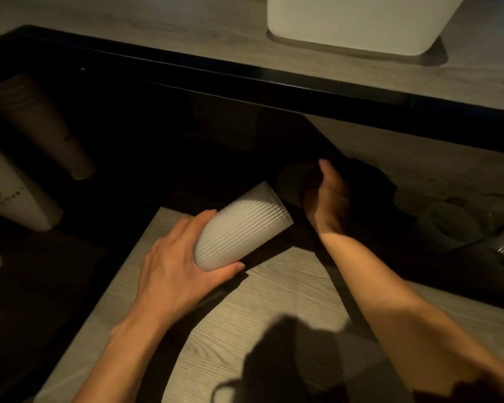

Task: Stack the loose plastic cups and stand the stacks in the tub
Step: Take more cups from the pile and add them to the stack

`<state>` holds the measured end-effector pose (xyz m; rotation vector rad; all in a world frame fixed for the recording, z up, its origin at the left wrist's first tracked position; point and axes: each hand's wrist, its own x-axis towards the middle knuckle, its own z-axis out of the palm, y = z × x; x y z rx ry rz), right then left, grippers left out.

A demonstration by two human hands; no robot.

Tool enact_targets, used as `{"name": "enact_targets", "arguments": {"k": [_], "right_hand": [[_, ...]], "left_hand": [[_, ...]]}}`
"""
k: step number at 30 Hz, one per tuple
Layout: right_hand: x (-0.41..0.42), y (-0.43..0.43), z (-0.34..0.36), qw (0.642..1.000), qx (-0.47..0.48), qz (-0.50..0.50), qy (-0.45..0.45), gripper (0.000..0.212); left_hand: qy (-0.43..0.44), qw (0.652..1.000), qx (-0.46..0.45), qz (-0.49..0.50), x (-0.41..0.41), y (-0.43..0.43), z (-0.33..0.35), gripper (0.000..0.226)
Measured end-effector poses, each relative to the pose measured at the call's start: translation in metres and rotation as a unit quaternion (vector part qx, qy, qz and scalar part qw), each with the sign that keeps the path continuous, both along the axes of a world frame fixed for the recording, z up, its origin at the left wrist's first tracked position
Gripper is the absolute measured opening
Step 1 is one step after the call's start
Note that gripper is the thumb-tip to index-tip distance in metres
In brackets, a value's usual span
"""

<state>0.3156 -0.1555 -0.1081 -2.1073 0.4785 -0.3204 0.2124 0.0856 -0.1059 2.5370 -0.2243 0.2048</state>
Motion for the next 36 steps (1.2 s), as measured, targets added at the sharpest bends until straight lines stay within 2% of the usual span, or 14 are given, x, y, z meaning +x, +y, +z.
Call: {"name": "enact_targets", "arguments": {"k": [2, 5, 8, 11, 17, 19, 22, 24, 25, 27, 30, 31, 33, 36], "right_hand": [[-0.008, -0.010, 0.003, 0.996, 0.079, -0.033, -0.014, 0.043], [-0.029, -0.022, 0.007, 0.970, 0.242, 0.007, 0.006, 0.039], [-0.048, -0.034, 0.014, 0.969, 0.211, 0.107, 0.065, 0.025], [-0.060, -0.051, 0.025, 0.958, 0.196, 0.194, 0.072, 0.026], [-0.082, -0.073, 0.033, 0.938, 0.218, 0.251, 0.102, 0.032], [-0.089, -0.082, 0.030, 0.945, 0.217, 0.231, 0.077, 0.033], [-0.102, -0.110, 0.033, 0.986, 0.112, 0.115, -0.047, 0.034], [-0.109, -0.135, 0.038, 0.992, -0.008, 0.013, -0.127, 0.029], [-0.109, -0.149, 0.039, 0.987, -0.089, -0.019, -0.132, 0.028], [-0.104, -0.174, 0.040, 0.963, -0.267, -0.020, -0.029, 0.040], [-0.098, -0.203, 0.026, 0.882, -0.442, 0.041, 0.157, 0.061], [-0.098, -0.208, 0.020, 0.864, -0.470, 0.063, 0.169, 0.060], [-0.097, -0.214, 0.015, 0.857, -0.490, 0.076, 0.142, 0.048], [-0.100, -0.223, 0.026, 0.888, -0.447, 0.058, 0.094, 0.044]], "left_hand": [[0.003, 1.000, 0.005, -0.006, -0.001, 0.003, 0.000, 0.092], [0.007, 1.000, 0.017, -0.016, -0.002, 0.006, 0.001, 0.093], [0.005, 0.999, 0.026, -0.037, 0.001, -0.004, 0.003, 0.093], [-0.004, 0.997, 0.033, -0.074, 0.006, -0.018, 0.005, 0.093], [-0.014, 0.990, 0.025, -0.136, 0.006, -0.055, 0.005, 0.090], [-0.011, 0.988, 0.014, -0.153, 0.006, -0.071, 0.005, 0.088], [-0.011, 0.986, 0.004, -0.169, 0.006, -0.095, 0.007, 0.085], [-0.010, 0.984, 0.000, -0.179, 0.006, -0.111, 0.008, 0.082], [-0.006, 0.984, -0.002, -0.180, 0.006, -0.117, 0.007, 0.080], [0.008, 0.984, 0.003, -0.178, 0.006, -0.131, 0.007, 0.077], [0.019, 0.984, 0.022, -0.178, 0.005, -0.151, 0.006, 0.078], [0.023, 0.983, 0.026, -0.178, 0.005, -0.158, 0.007, 0.079], [0.013, 0.983, 0.028, -0.181, 0.003, -0.167, 0.009, 0.076], [0.006, 0.984, 0.034, -0.176, 0.001, -0.180, 0.011, 0.076]]}}
